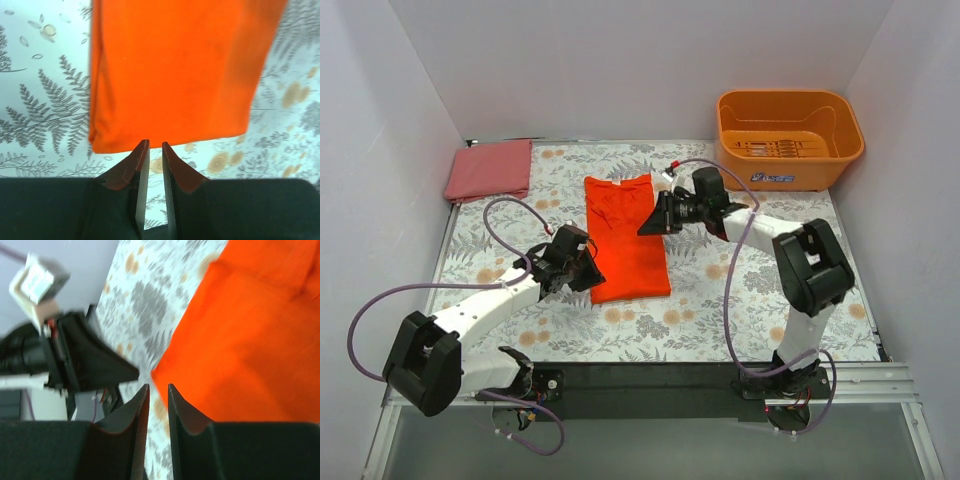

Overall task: Fold and stack the t-shirts
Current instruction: Fold the tshirt

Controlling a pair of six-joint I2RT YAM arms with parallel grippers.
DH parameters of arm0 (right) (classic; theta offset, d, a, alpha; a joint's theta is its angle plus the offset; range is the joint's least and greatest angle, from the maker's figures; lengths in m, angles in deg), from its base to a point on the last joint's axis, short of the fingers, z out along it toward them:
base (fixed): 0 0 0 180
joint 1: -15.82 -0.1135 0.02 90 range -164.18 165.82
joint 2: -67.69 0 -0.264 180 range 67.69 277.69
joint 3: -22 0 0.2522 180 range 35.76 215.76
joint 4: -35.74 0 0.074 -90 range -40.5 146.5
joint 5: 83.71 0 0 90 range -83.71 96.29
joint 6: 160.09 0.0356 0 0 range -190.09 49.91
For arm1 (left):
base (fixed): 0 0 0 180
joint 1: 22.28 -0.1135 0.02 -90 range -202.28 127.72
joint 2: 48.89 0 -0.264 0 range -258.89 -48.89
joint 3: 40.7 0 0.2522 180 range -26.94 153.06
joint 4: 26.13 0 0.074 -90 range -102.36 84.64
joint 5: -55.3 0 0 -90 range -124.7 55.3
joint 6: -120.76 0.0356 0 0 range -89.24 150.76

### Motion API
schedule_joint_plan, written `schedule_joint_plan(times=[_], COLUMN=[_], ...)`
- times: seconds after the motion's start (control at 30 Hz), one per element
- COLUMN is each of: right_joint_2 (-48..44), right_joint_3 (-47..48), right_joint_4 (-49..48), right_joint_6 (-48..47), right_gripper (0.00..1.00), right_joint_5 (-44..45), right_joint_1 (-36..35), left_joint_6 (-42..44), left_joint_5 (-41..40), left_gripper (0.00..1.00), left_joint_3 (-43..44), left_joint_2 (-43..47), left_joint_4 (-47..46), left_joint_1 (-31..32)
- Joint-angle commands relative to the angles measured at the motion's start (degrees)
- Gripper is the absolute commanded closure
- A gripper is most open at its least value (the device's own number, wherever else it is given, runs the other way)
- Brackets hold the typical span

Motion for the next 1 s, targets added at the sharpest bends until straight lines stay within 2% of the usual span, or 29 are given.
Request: schedule_joint_plan(times=[0.0, 0.17, 0.4, 0.53, 0.67, 0.83, 0.97], right_joint_2=[-5.5, -7.5, 0.8, 1.2, -2.8, -7.8, -5.1], right_joint_3=[-10.2, -22.2, -28.9, -31.5, -31.3, -25.2, -17.1], right_joint_4=[-6.6, -11.3, -14.9, -15.3, -15.1, -15.1, -15.2], right_joint_6=[2.2, 3.2, 2.3, 3.2, 3.5, 4.8, 6.3], right_gripper=[0.72, 0.72, 0.73, 0.74, 0.75, 0.74, 0.73], right_joint_5=[-6.1, -8.0, -5.5, -3.2, -3.8, -3.9, -1.5], right_joint_1=[-0.6, -0.8, -0.3, 1.4, 1.4, 1.3, 1.6], left_joint_6=[-0.6, -2.4, -6.9, -7.8, -7.5, -5.7, -5.2], left_joint_5=[2.2, 6.4, 6.6, 6.7, 6.6, 4.9, 6.7], left_gripper=[0.86, 0.92, 0.96, 0.98, 0.98, 0.89, 0.88], left_joint_3=[1.3, -3.0, -9.8, -11.2, -11.7, -7.5, -4.1], left_joint_2=[1.9, -0.8, -3.3, -2.2, 0.9, 5.2, 1.0], left_joint_4=[-2.3, -6.6, -7.0, -4.4, -3.3, -5.8, -12.0], left_joint_1=[0.0, -0.6, -3.9, -6.8, -7.8, -8.0, -11.0])
